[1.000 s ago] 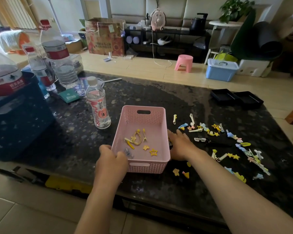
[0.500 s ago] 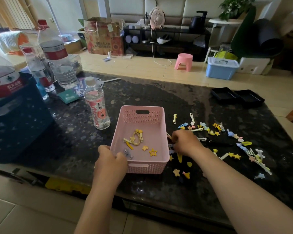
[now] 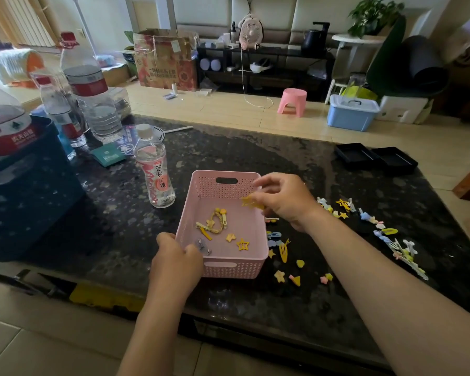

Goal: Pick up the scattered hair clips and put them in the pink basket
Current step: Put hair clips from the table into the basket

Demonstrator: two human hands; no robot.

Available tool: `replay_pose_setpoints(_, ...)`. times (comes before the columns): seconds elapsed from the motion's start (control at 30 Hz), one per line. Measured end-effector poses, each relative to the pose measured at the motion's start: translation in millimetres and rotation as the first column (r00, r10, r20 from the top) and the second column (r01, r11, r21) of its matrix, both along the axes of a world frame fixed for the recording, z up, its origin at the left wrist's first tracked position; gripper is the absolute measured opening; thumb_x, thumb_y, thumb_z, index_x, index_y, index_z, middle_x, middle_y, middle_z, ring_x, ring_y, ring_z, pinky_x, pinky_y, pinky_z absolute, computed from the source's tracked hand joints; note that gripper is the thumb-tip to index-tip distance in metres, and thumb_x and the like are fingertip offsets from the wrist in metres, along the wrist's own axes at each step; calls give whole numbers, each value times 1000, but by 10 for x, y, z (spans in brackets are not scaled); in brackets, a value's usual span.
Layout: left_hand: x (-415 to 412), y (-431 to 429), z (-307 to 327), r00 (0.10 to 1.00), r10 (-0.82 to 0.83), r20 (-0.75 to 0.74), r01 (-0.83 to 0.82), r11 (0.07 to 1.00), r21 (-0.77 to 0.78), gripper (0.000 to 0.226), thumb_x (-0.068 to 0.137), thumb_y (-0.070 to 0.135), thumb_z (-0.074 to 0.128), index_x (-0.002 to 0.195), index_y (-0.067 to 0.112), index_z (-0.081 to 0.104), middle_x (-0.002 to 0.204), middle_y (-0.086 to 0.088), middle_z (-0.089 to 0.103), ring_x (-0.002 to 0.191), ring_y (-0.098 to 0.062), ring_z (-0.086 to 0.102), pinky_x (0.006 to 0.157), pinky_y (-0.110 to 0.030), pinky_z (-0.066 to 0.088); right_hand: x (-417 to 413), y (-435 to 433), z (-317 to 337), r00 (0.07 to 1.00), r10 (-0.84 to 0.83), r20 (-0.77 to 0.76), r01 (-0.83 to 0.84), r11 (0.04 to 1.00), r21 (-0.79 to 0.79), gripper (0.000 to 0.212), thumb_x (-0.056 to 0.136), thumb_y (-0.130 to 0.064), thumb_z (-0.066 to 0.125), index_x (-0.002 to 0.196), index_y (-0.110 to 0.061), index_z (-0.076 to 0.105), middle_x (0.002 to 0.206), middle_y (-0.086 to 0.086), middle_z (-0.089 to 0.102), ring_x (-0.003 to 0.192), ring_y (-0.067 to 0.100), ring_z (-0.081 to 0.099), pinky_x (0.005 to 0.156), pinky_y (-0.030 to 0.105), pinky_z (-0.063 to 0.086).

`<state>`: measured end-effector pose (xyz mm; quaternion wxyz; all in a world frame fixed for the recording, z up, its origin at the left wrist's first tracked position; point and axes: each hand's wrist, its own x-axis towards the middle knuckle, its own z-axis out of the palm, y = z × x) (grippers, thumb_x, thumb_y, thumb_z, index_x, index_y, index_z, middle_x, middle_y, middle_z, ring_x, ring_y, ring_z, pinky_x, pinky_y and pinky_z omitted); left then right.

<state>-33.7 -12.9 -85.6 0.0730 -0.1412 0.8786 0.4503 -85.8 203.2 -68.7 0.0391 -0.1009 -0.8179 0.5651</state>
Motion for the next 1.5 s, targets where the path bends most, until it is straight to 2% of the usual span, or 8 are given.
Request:
replay_pose_setpoints(0.2, 12, -19, -5, 1000, -12, -1, 12, 1000, 10, 22, 87, 19, 44, 108, 18, 38, 101, -10, 58, 81, -26, 59, 76, -46, 55, -108, 103, -188, 987, -159, -27, 159, 924, 348, 35, 90, -11, 63, 125, -16, 62, 121, 3, 65, 112, 19, 61, 89, 31, 50)
replay_pose_setpoints(0.33, -13, -30, -28, 1000, -12, 10, 12, 1000, 17, 20, 89, 20, 44, 108, 18, 37, 101, -10, 58, 79, -23, 60, 72, -44, 55, -28, 276, -571, 910, 25, 413, -258, 815, 519, 94, 79, -21, 79, 155, -27, 25, 163, 3, 23, 149, 27, 24, 114, 43, 34)
replay_pose_setpoints(0.43, -34, -24, -38, 1000, -17, 2, 17, 1000, 5, 19, 89, 19, 44, 107, 17, 37, 102, -10, 58, 79, -23, 58, 74, -44, 54, 0, 281, -740, 822, 111, 558, -445, 738, 508, 104, 77, -40, 80, 156, -42, 12, 167, -2, 1, 153, 32, -3, 120, 54, 17)
replay_pose_setpoints(0.7, -42, -3, -38, 1000, -23, -9, 23, 999, -23, 20, 90, 15, 44, 109, 12, 38, 107, -15, 57, 71, -17, 49, 52, -31, 34, -26, 214, -727, 921, 103, 375, -359, 593, 720, 41, 89, -32, 65, 130, -33, 58, 116, 3, 57, 114, 28, 56, 87, 39, 51)
replay_pose_setpoints(0.97, -23, -1, -39, 999, -32, -23, 31, 999, -22, 17, 91, 16, 43, 108, 14, 37, 108, -14, 57, 70, -13, 50, 49, -28, 36, 24, 195, -746, 942, -51, 331, -190, 733, 653, 10, 89, -21, 64, 86, -29, 60, 100, 0, 65, 88, 21, 61, 71, 32, 49)
replay_pose_setpoints(1.17, -33, -8, -51, 999, -42, -20, 42, 999, -27, 17, 92, 15, 43, 107, 13, 37, 105, -13, 57, 72, -17, 53, 53, -31, 40, 40, 323, -633, 933, -246, 263, 114, 894, 433, 13, 86, -8, 73, 94, -17, 69, 87, 0, 65, 67, 11, 66, 56, 27, 57)
replay_pose_setpoints(1.27, -41, -2, -59, 999, -38, -33, 37, 998, -43, 16, 90, 14, 43, 106, 12, 37, 102, -13, 56, 70, -17, 51, 54, -32, 38, -17, 322, -471, 932, -320, 169, 272, 927, 259, 15, 83, -9, 75, 95, -16, 71, 89, 3, 70, 73, 16, 70, 69, 37, 62)
replay_pose_setpoints(1.5, -44, 0, -68, 999, -32, -28, 30, 997, -68, 18, 90, 14, 43, 106, 13, 37, 99, -12, 56, 75, -24, 54, 66, -38, 46, -129, -128, -125, 995, -68, -71, 82, 975, 207, 19, 84, -30, 77, 95, -14, 73, 89, 0, 71, 79, 13, 69, 64, 32, 62)
